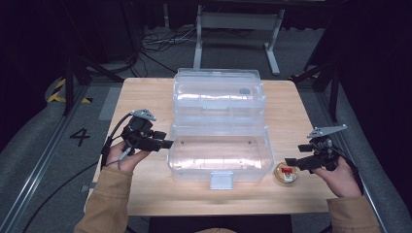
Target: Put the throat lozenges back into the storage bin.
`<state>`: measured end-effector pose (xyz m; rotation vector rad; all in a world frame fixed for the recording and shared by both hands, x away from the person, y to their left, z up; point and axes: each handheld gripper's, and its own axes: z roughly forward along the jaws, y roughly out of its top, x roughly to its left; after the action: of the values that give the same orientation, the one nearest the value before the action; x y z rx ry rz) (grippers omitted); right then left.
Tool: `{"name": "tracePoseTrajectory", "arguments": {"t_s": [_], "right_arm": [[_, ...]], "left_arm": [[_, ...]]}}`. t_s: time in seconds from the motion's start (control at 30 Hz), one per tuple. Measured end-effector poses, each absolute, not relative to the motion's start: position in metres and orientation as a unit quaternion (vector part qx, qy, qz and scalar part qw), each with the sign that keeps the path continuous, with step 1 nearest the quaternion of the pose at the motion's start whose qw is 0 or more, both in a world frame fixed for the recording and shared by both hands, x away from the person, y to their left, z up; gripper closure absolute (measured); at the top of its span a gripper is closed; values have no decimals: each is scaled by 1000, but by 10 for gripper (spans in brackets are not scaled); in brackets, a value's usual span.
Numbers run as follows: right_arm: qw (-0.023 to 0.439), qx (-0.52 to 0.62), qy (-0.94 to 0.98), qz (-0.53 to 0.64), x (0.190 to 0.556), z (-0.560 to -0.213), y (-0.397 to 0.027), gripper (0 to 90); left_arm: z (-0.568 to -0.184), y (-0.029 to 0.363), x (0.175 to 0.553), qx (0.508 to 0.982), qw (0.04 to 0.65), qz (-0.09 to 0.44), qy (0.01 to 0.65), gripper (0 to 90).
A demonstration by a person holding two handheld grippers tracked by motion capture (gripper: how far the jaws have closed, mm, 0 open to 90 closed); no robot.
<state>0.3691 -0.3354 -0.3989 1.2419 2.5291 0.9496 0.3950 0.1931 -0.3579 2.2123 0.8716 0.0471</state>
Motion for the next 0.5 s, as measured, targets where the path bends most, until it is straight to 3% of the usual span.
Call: {"name": "tracePoseTrajectory", "arguments": {"t_s": [0.5], "right_arm": [[67,430,871,229,375,-437,-328,155]], "left_arm": [[-362,190,405,864,369,13,343,515]]}}
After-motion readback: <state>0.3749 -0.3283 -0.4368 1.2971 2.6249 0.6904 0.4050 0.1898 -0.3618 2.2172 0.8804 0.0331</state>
